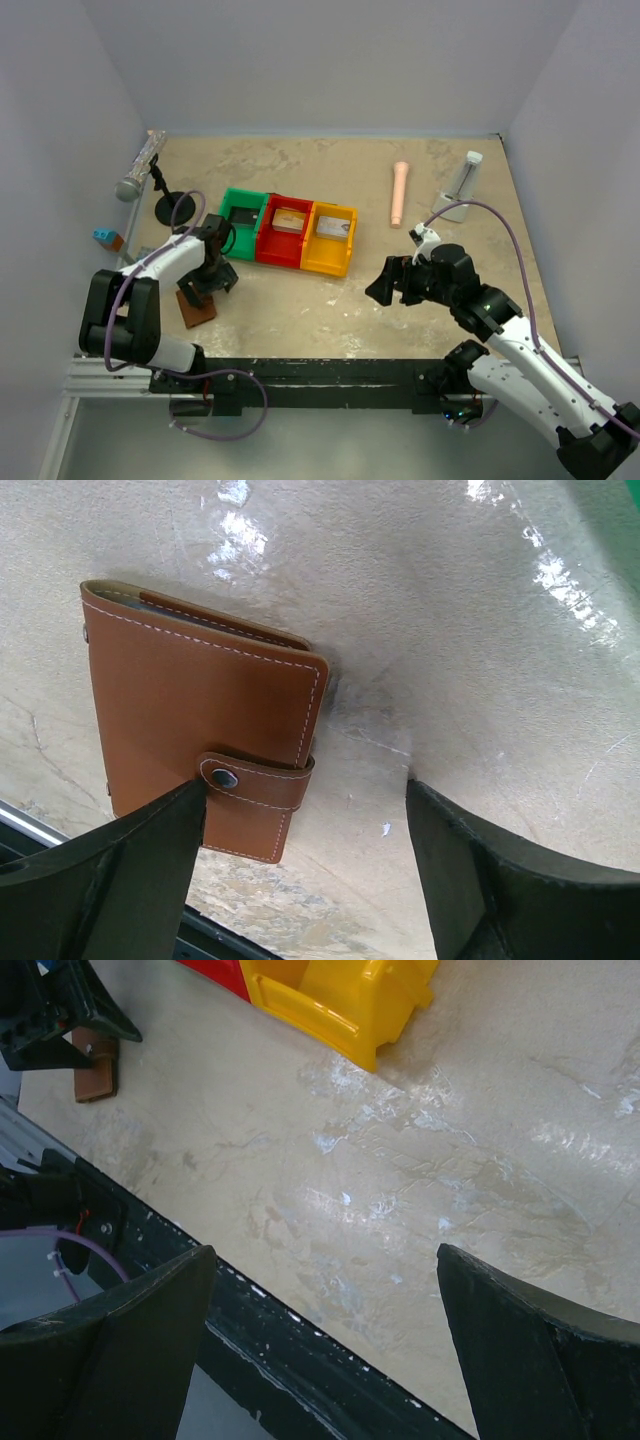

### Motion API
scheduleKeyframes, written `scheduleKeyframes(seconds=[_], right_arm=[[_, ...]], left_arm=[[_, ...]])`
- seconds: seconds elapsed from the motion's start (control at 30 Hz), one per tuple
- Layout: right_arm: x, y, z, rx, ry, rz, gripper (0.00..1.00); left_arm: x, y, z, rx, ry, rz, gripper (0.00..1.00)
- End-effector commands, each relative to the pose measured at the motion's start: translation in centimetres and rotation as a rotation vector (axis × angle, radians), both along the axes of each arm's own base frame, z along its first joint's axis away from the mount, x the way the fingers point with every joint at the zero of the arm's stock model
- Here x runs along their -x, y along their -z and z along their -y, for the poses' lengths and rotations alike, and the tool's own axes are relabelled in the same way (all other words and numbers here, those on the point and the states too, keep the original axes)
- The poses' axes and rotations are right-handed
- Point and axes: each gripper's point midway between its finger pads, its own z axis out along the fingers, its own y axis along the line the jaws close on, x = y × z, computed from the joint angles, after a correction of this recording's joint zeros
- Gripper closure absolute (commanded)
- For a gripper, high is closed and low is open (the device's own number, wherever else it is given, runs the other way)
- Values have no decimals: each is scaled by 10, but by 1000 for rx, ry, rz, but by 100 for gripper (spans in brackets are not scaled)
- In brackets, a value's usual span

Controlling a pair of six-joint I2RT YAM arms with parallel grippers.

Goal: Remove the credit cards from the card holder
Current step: Move the card holder to the center of the board.

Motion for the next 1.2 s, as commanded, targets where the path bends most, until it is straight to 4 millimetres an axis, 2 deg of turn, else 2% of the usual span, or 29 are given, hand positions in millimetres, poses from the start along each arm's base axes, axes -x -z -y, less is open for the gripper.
scheduleKeyframes(seconds=[0.0, 0.2, 0.3, 0.4, 0.57, 0.67, 0.9, 1.03, 1.17], right_arm=[[-3, -9, -1, -7, -9, 42, 3], [-5, -9, -2, -8, -8, 41, 3], [-4, -12, -4, -23, -14, 41, 3], [-2, -13, -3, -26, -11, 46, 3], [2, -16, 3, -24, -2, 60, 3], [4, -17, 6, -23, 6, 67, 3], [5, -17, 5, -33, 7, 58, 4], [6, -17, 6, -33, 10, 55, 3], [7, -14, 7, -31, 16, 50, 3]], left_arm=[[-2, -6, 1, 1, -29, 61, 16], [-2, -37, -26, -66, -104, 138, 6], [0, -39, -38, -55, -173, 134, 5], [-1, -31, -39, -56, -175, 101, 5], [-1, -11, -28, -5, -165, 34, 17], [-1, -6, -21, 19, -146, 41, 31], [1, 9, 1, 34, -61, 14, 53], [0, 6, 8, 8, -20, 15, 59], [1, 7, 15, 29, -2, 23, 72]])
